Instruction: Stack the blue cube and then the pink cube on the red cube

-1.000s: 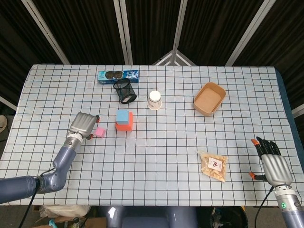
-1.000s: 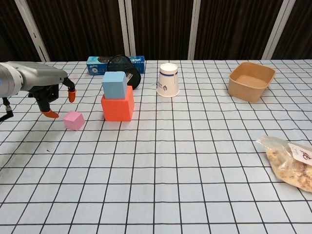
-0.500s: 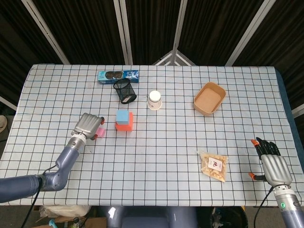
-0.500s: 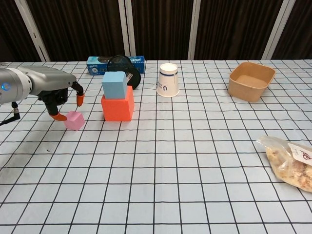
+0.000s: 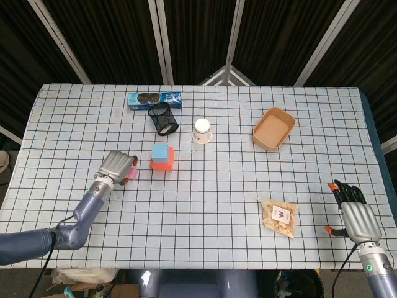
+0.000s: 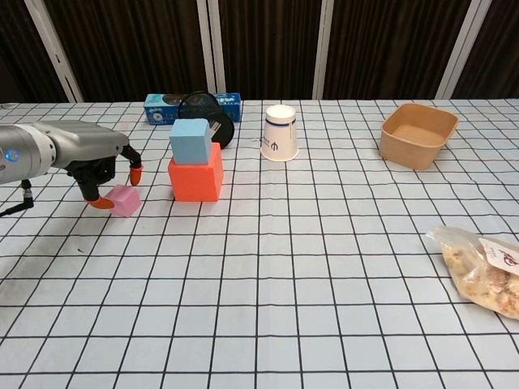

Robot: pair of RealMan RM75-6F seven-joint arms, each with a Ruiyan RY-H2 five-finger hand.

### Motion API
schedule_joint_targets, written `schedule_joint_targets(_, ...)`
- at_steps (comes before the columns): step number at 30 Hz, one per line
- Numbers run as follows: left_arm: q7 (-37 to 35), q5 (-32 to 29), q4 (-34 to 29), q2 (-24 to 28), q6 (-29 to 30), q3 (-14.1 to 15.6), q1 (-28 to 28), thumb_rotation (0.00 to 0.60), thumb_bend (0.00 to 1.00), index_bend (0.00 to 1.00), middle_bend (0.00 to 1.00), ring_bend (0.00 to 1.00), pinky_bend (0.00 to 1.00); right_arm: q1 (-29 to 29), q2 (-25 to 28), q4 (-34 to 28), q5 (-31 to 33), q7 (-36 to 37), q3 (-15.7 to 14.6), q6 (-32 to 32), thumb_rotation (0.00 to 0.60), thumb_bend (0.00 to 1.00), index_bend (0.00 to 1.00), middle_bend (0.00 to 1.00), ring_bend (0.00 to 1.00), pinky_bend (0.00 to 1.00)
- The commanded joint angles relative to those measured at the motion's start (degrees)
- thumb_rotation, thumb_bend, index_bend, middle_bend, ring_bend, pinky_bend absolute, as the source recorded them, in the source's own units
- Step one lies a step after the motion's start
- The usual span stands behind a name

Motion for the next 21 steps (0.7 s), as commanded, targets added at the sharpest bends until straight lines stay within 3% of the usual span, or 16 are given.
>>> schedule_joint_targets(1,-0.2,0.3,0.1,-0.1,0.0,0.0,0.0,0.6,0.31,0.37,0.85,0.67,0.69,0.1,0.0,0.0,0.1,-0.1,0.0,-0.1,0.6,0.09,0.0,0.04,0.02,0.0)
schedule_joint_targets(21,-1.0,0.8,1.4,-0.9,-0.2,0.3,0.2,0.6,0.32,0.39,0.85,0.67,0.69,0.5,0.0,-0.2,0.6,0.0,-0.2,-1.2,0.6,0.09,0.0,0.04,0.02,0.0)
